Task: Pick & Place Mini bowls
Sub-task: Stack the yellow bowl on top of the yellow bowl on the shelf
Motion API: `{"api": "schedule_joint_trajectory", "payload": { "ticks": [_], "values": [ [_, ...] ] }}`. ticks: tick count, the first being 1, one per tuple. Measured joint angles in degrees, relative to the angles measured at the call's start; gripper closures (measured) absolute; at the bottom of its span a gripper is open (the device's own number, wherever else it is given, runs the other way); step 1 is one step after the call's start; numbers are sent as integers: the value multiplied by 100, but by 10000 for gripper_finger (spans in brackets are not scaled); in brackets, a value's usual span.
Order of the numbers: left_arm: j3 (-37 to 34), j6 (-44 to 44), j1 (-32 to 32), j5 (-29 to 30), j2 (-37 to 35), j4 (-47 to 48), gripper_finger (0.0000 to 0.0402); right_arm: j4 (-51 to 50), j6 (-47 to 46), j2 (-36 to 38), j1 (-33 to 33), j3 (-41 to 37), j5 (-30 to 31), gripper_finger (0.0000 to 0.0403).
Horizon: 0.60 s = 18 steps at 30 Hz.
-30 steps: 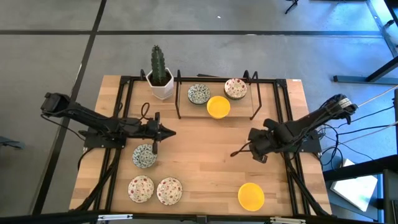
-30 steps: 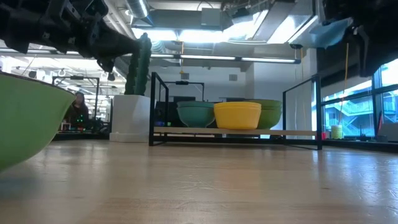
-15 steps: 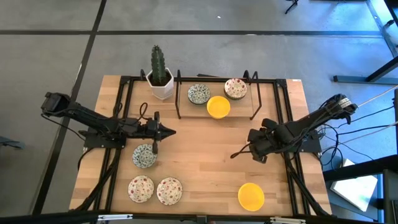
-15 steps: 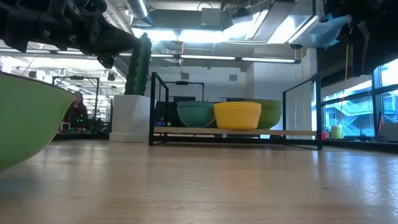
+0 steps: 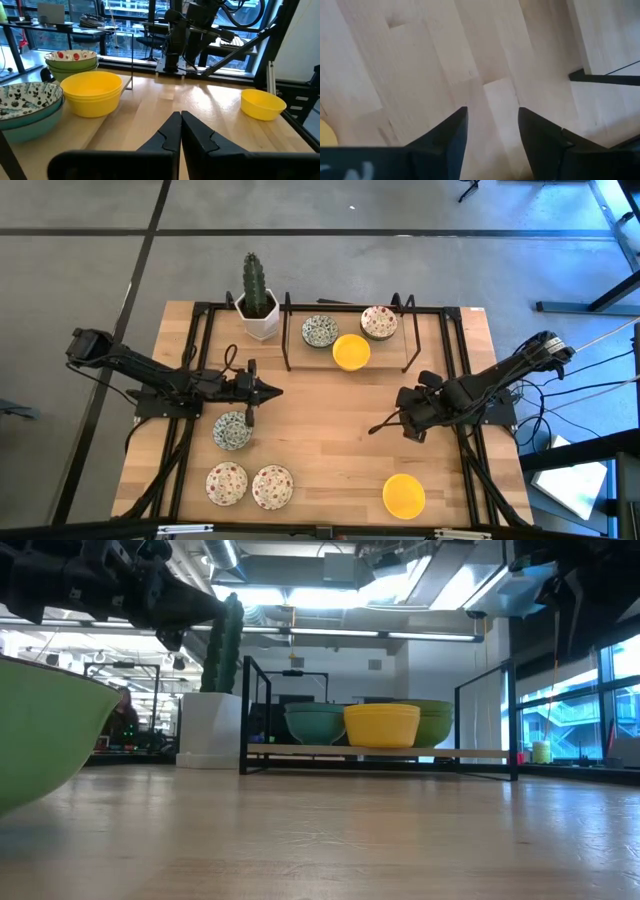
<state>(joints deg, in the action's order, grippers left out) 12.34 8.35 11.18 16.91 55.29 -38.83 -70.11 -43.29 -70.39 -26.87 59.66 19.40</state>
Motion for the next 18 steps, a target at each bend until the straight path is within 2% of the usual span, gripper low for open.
{"api": "schedule_joint_trajectory", "payload": {
  "ticks": [8, 18],
  "values": [
    [0, 147, 0, 4, 0, -2, 397, -4, 21, 0, 0, 0, -10, 230],
    [0, 448, 164, -150, 0, 0, 391, -1, -170, 0, 2, 0, -558, 230]
  ]
}}
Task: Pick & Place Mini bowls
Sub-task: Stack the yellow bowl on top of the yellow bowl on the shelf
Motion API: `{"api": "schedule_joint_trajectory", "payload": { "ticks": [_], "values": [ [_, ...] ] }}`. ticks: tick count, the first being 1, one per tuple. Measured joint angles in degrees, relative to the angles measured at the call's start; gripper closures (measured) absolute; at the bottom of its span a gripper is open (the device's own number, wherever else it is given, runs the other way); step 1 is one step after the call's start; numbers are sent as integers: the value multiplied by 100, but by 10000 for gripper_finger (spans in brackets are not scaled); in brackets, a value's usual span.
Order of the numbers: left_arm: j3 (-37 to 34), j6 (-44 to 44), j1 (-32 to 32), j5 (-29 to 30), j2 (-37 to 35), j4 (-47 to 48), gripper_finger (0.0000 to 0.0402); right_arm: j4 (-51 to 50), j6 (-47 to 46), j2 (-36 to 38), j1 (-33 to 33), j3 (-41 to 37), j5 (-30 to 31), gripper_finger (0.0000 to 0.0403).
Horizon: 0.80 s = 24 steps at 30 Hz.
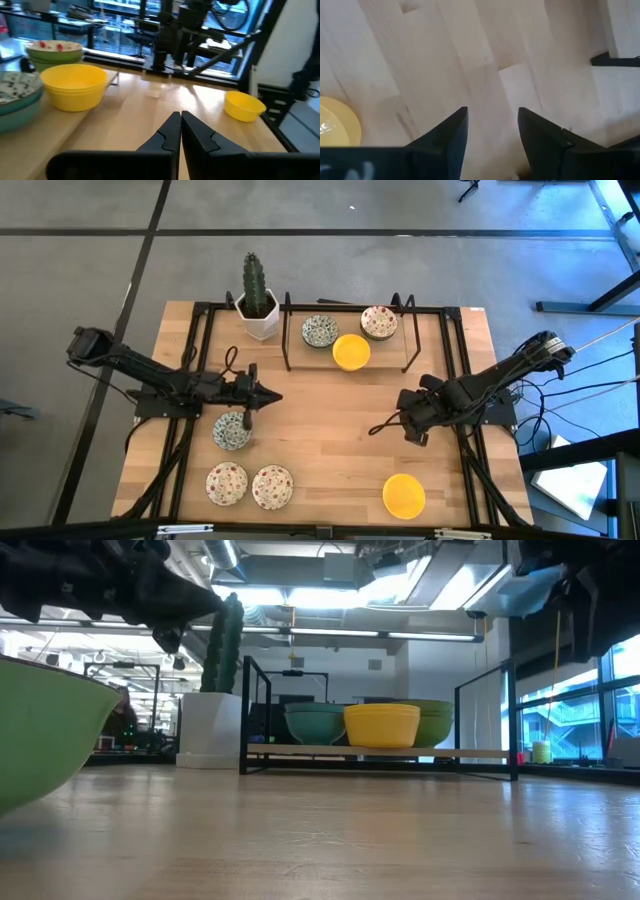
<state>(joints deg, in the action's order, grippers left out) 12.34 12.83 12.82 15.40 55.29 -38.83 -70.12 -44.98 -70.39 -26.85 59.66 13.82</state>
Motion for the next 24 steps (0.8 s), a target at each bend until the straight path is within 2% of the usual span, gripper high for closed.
{"api": "schedule_joint_trajectory", "payload": {
  "ticks": [3, 9, 16, 24],
  "values": [
    [0, -148, 110, 119, 0, -33, 392, 6, 100, 0, 0, 0, 155, 230],
    [0, -493, 142, 162, 0, -39, 400, 317, 572, 0, 4, 0, 942, 230],
    [0, -989, 129, 508, 0, -282, 394, 1214, 1555, 0, 160, 0, 969, 230],
    [2, -1697, 129, 401, -2, -769, 394, 1746, 2139, 0, 157, 0, 975, 230]
  ]
}}
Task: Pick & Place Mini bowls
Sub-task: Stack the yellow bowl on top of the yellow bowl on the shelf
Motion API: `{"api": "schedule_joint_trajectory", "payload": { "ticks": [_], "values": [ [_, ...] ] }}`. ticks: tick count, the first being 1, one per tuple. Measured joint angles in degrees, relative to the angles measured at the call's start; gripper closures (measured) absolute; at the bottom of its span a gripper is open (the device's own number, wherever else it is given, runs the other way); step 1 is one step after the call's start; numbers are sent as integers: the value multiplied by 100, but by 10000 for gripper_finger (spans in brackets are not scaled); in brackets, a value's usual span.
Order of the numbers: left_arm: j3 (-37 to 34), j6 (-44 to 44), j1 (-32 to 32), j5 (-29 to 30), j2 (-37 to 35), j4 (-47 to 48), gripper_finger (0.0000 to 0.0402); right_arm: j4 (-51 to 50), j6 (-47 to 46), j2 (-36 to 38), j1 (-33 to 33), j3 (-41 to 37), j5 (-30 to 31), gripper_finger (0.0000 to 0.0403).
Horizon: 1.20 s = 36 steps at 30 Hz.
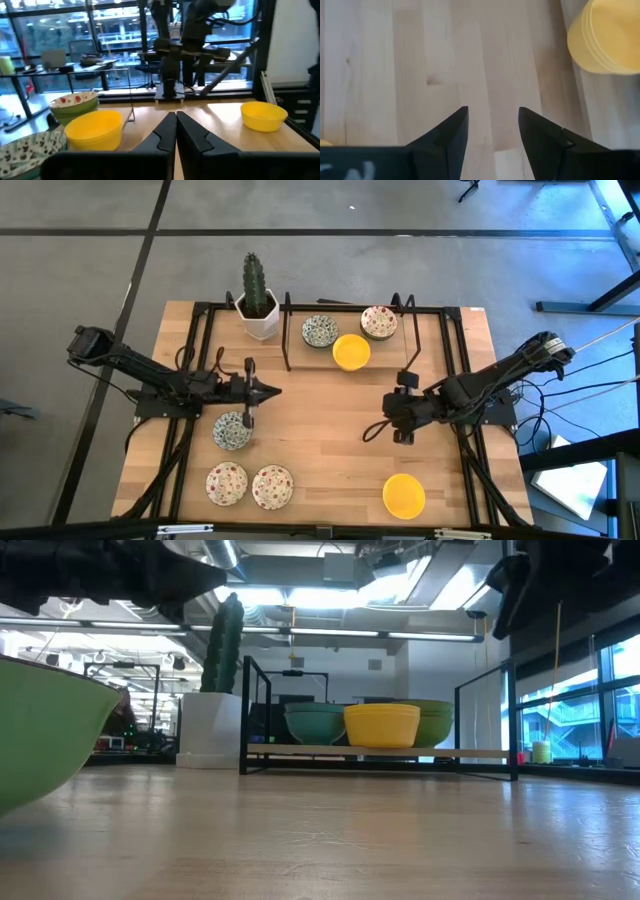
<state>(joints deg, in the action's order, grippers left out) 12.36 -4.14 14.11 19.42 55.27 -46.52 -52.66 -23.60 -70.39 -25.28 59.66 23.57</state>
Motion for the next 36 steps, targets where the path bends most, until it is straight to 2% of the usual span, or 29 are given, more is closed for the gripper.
{"api": "schedule_joint_trajectory", "payload": {
  "ticks": [7, 10, 21, 36],
  "values": [
    [0, 36, 3, -704, 0, 44, 397, 376, 60, 0, 0, 0, 413, 230],
    [0, 200, 4, -810, 0, 44, 394, 556, 207, 0, 0, 0, 501, 230],
    [0, 276, 4, -100, 0, 66, 397, 848, 437, 0, 0, 0, 540, 230],
    [0, 102, 4, -91, 0, 149, 397, 905, 464, 0, 0, 0, 538, 230]
  ]
}}
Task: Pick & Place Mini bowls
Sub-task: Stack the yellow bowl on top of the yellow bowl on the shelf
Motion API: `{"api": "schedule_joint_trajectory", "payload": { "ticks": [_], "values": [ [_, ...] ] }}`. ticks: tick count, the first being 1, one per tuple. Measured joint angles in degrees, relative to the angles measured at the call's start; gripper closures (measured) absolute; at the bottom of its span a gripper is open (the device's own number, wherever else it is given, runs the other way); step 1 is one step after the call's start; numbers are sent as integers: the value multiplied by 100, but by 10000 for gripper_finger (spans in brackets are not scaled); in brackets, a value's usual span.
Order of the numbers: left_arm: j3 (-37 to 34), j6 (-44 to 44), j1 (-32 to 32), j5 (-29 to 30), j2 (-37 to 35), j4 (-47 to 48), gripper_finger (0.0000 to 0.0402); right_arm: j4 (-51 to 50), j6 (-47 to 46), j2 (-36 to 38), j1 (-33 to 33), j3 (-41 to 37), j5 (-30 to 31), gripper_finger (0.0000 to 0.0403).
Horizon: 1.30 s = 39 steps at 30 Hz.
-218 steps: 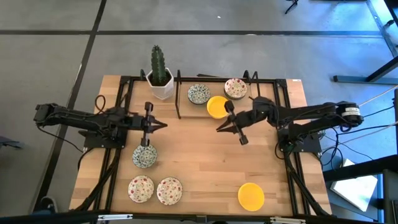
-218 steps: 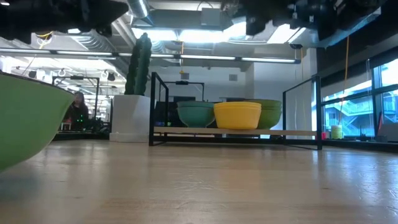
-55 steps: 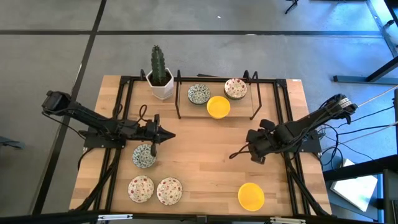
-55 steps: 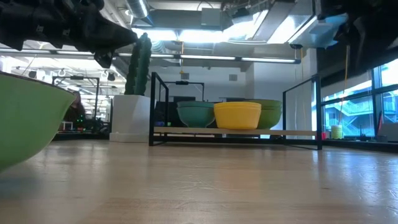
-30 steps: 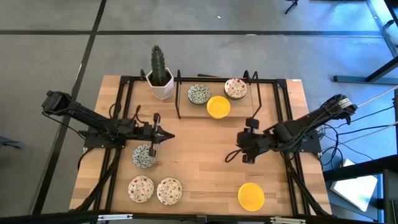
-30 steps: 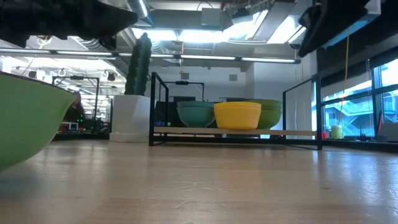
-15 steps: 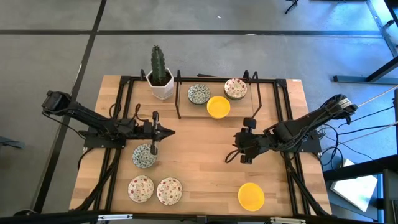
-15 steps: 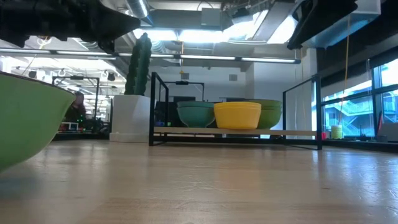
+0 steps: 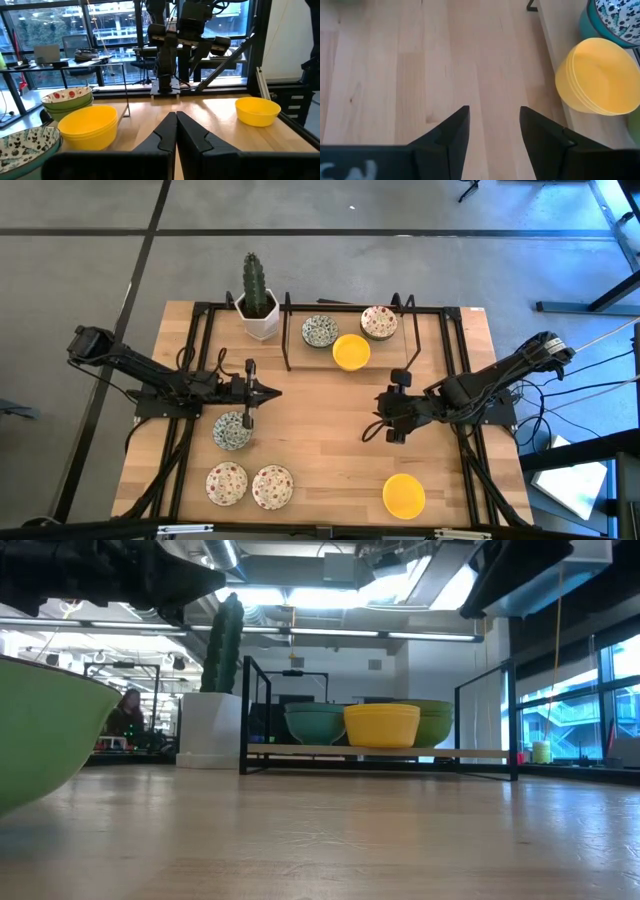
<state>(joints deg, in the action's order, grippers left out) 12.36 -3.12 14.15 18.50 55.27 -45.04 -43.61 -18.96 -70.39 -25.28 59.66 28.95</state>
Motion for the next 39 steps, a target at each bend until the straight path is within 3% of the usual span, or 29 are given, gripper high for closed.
{"api": "schedule_joint_trajectory", "payload": {
  "ticks": [12, 18, 25, 34, 39],
  "values": [
    [0, 44, 0, 2, 0, 4, 398, 116, -120, 0, 0, 0, -13, 230],
    [2, 45, 0, 3, 0, 7, 397, 145, 169, 0, -103, 0, -611, 230],
    [2, 84, 0, 4, 0, 7, 399, 419, 299, 0, -235, 0, -598, 230],
    [2, 85, 0, 11, 0, 7, 399, 651, 770, 0, -542, 0, -45, 230],
    [2, 89, -1, 11, 0, 9, 398, 539, 938, 15, -713, 0, 686, 230]
  ]
}}
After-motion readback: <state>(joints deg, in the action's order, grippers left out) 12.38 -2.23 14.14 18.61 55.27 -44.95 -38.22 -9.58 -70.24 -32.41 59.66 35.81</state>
